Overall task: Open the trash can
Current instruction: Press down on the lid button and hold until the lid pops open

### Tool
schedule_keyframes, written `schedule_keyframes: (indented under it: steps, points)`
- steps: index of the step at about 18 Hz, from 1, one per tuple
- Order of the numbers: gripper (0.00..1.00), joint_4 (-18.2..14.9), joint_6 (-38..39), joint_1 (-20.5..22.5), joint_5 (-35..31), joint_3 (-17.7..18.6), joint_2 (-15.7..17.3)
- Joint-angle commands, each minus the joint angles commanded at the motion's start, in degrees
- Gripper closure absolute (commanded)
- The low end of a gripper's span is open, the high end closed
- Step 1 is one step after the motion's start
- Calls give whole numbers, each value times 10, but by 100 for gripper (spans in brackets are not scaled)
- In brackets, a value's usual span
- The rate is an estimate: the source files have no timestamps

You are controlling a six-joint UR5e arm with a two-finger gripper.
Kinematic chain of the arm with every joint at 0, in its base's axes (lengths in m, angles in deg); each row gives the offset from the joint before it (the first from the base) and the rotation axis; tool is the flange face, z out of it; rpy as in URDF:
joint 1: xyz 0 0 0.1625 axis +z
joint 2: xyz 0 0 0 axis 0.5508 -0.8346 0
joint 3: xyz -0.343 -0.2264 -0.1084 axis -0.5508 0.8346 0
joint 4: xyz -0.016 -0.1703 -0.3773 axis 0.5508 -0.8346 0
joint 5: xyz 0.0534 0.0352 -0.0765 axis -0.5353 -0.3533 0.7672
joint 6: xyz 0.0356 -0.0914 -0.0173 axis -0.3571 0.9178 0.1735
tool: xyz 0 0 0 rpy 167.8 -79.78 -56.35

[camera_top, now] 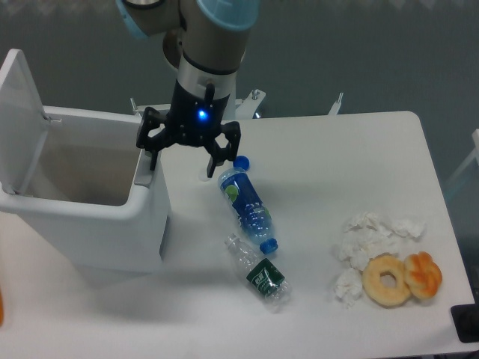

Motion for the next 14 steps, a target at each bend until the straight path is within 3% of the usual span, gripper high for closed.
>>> schedule_keyframes:
  steps: [3,11,14]
  points:
    - [0,11,-59,3,-13,2,0]
    - [0,18,-212,6,-146,8,-11]
    - [0,18,-227,6,-172,8,-19]
